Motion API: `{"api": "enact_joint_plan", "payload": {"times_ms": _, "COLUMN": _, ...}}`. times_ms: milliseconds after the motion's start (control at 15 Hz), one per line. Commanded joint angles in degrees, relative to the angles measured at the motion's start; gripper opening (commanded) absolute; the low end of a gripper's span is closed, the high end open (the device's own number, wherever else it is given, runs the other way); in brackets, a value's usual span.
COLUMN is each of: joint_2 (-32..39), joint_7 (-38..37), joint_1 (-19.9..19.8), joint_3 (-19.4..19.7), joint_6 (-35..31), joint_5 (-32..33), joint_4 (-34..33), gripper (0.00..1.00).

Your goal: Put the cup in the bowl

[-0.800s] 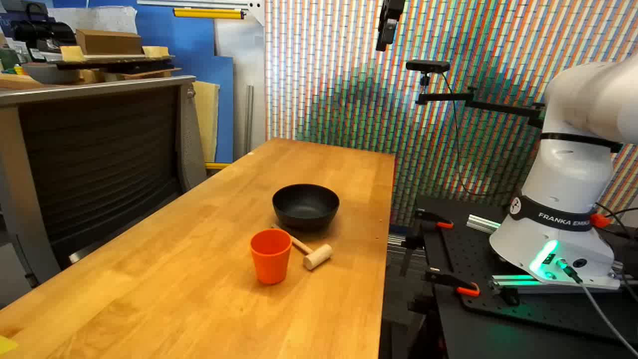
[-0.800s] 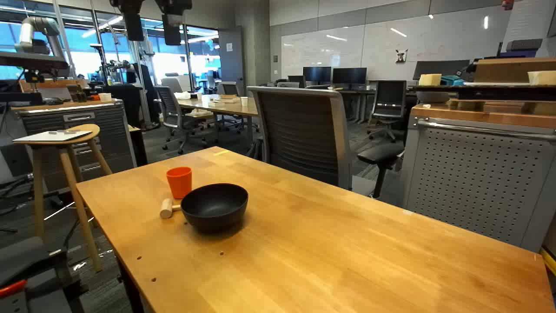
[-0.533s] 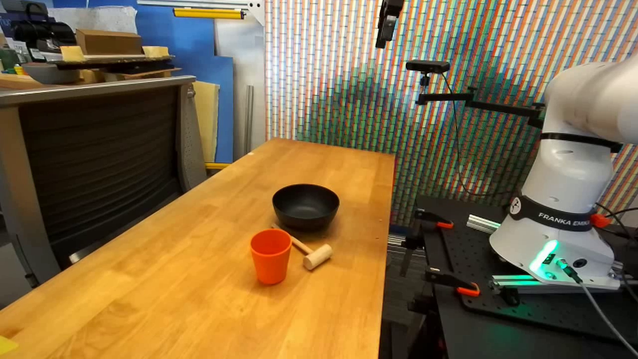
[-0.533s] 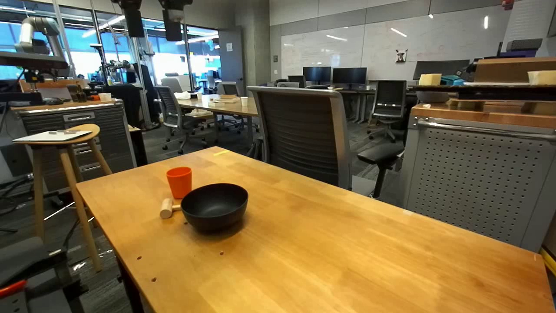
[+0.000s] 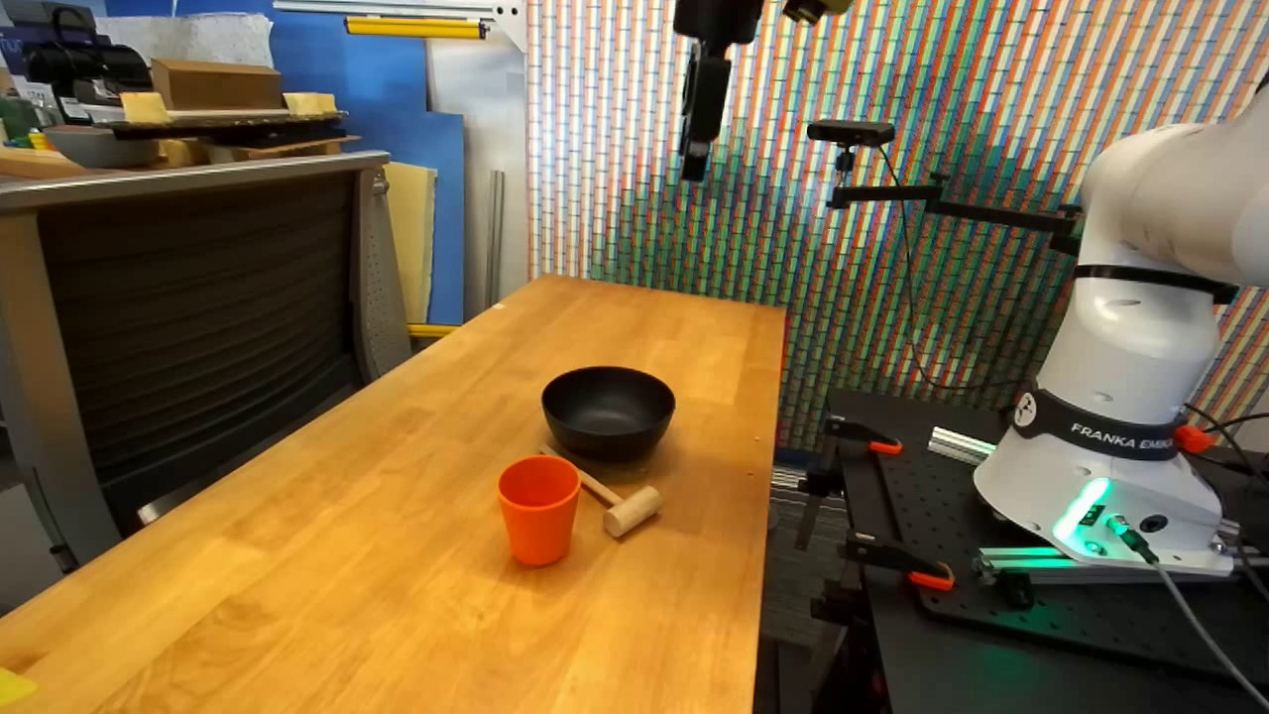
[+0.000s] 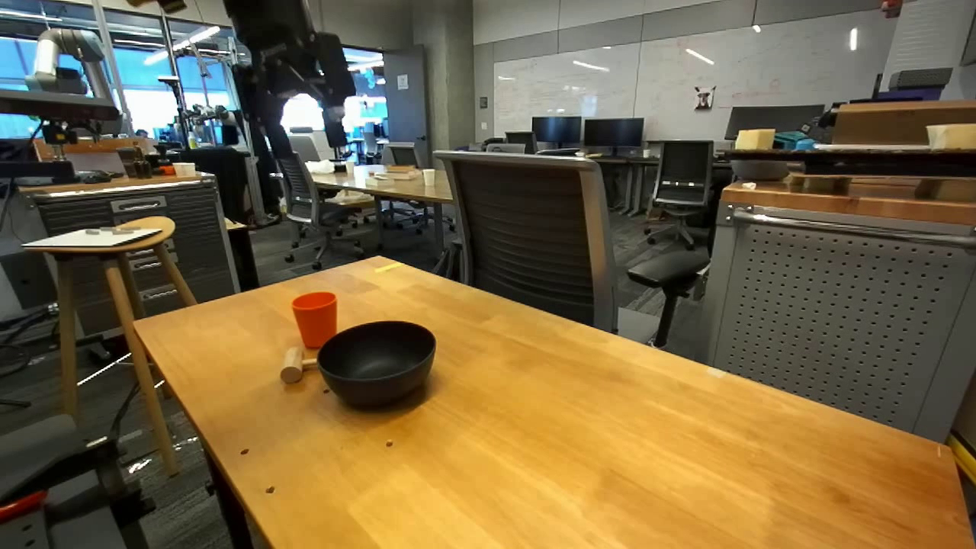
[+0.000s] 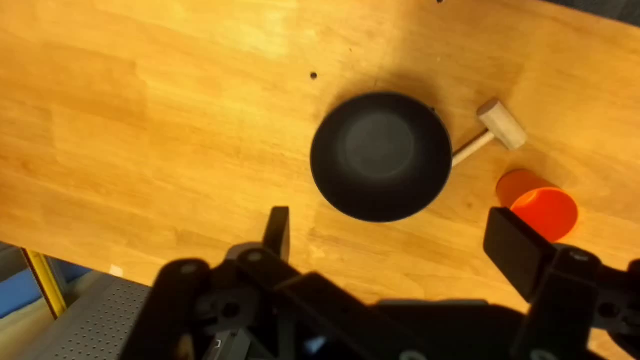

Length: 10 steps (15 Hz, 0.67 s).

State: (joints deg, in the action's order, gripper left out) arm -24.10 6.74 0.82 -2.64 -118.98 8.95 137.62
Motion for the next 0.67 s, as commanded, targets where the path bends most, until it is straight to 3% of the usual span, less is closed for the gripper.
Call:
{"api": "enact_joint_plan", "payload": {"times_ms": 0, "joint_2": 8.6, "joint_7": -9.7, "joint_1": 1.6, "joint_3": -6.2, "joint_6": -6.6, "joint_5": 4.8, "joint_4": -1.6, "gripper": 1.00}}
{"api": "enact_joint_plan", "payload": {"times_ms": 267, "joint_2": 19.0, "joint_7": -17.2, "joint_1": 3.2, "joint_3": -9.6, "joint_6": -8.7, "joint_5": 8.5, "joint_4": -4.5, "gripper": 1.00}}
{"api": "enact_joint_plan", "payload": {"times_ms": 600, "joint_2": 31.5, "joint_7": -21.6, "joint_1": 5.8, "joint_3": -8.7, "joint_6": -8.9, "joint_5": 10.8, "joint_4": -9.9, "gripper": 1.00}}
